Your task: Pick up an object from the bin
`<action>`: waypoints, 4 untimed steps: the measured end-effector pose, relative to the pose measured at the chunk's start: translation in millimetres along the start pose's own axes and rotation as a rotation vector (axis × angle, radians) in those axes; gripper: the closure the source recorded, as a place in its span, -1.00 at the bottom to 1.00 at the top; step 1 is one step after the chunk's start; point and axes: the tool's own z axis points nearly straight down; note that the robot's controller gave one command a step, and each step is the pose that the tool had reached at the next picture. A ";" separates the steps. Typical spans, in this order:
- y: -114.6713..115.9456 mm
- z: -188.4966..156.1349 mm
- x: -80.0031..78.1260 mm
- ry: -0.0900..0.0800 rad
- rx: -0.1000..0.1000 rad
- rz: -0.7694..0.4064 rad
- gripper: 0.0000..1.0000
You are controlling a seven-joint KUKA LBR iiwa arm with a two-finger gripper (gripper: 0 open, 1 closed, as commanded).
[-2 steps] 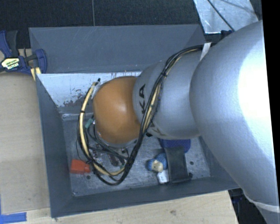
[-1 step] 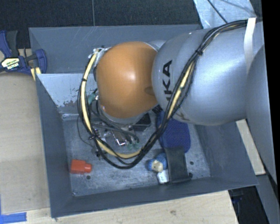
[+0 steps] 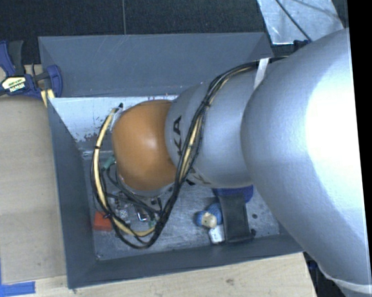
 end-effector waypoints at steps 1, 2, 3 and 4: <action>-6.7 -113.2 -6.8 -0.017 -0.004 -0.012 1.00; 13.3 -57.9 -13.2 -0.003 -0.001 0.278 1.00; -3.6 -16.7 5.7 -0.003 0.000 0.468 1.00; 2.6 -16.6 -13.3 -0.008 -0.004 0.772 1.00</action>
Offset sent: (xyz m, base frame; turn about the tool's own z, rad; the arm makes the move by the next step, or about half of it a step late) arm 0.0056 -0.0059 0.1079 -0.0123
